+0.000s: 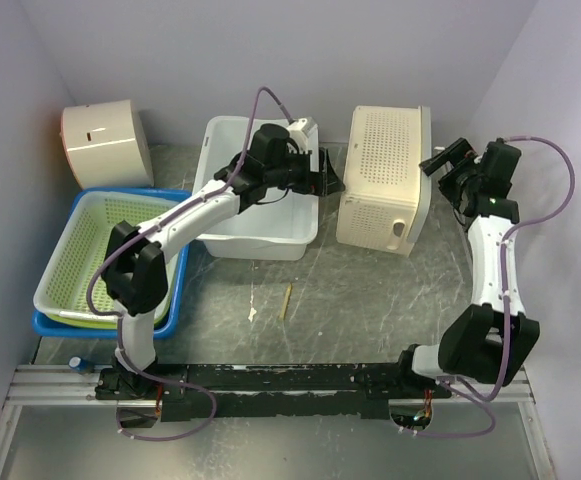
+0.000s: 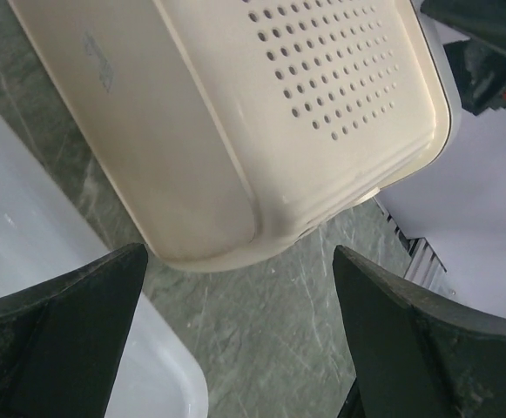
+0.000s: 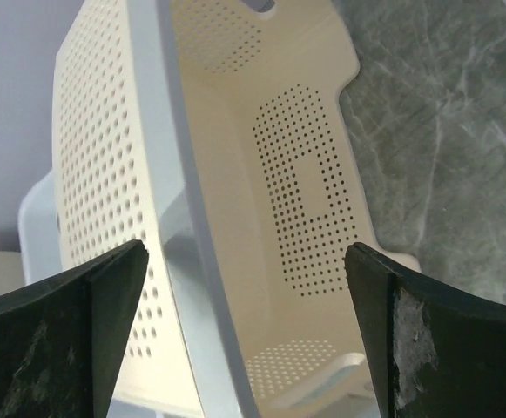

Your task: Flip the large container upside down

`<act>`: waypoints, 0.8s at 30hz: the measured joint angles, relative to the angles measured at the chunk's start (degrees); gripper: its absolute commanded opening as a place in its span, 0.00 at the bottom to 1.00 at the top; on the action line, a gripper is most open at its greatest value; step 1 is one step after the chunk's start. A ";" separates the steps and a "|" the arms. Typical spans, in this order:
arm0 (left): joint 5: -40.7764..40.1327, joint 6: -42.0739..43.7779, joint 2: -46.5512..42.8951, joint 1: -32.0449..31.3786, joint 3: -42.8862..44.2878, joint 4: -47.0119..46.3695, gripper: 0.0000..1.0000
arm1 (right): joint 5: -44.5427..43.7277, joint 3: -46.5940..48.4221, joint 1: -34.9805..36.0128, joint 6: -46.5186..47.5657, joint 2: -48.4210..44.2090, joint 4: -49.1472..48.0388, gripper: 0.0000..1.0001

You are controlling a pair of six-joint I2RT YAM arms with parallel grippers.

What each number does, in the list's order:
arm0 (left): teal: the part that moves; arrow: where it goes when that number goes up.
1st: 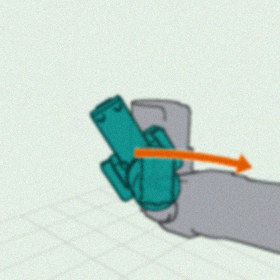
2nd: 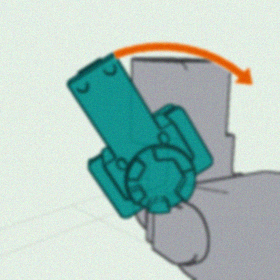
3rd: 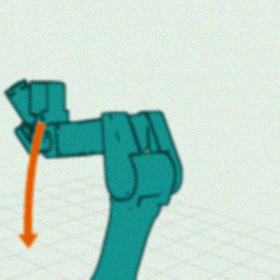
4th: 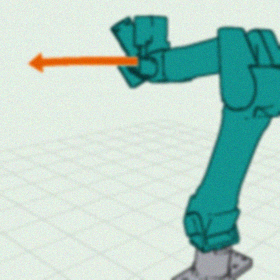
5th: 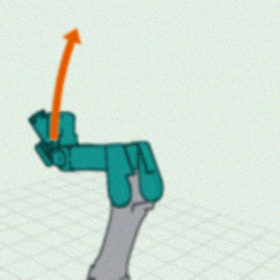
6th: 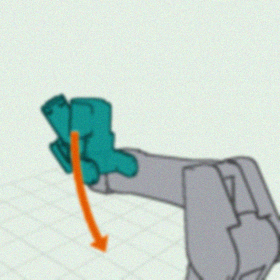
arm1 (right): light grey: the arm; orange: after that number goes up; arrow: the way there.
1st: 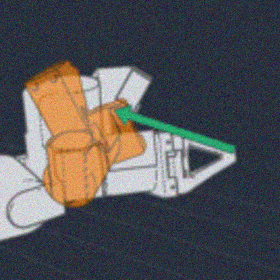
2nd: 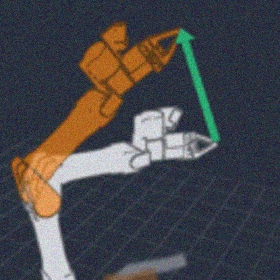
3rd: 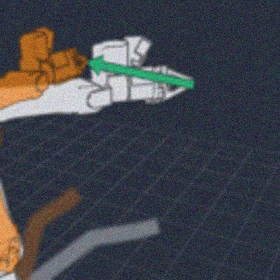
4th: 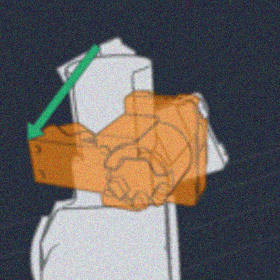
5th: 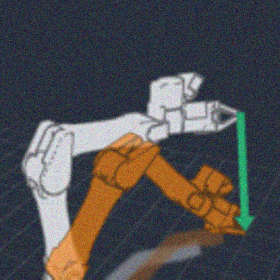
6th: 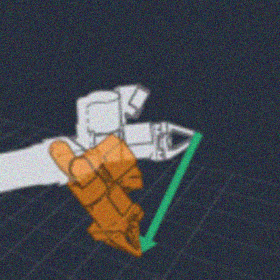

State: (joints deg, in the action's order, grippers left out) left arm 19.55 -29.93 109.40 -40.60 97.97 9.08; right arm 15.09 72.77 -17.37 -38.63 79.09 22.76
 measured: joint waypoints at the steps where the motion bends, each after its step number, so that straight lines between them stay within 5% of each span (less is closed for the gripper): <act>1: 0.35 -0.15 0.96 0.00 0.98 -0.24 1.00 | -1.33 0.00 0.72 0.79 -0.98 0.72 0.92; 11: 6.71 -3.65 6.78 0.00 4.15 -3.85 1.00 | -8.85 1.16 7.82 6.40 -1.75 4.57 0.60; 24: 17.81 -12.46 9.92 -0.26 4.76 -13.66 1.00 | -10.21 -3.32 7.80 3.89 -3.63 -0.31 0.51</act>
State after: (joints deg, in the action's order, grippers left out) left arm 37.36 -42.39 119.33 -40.86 102.74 -4.58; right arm 4.89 69.45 -9.56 -34.74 75.46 22.46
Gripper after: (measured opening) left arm 0.998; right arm 0.526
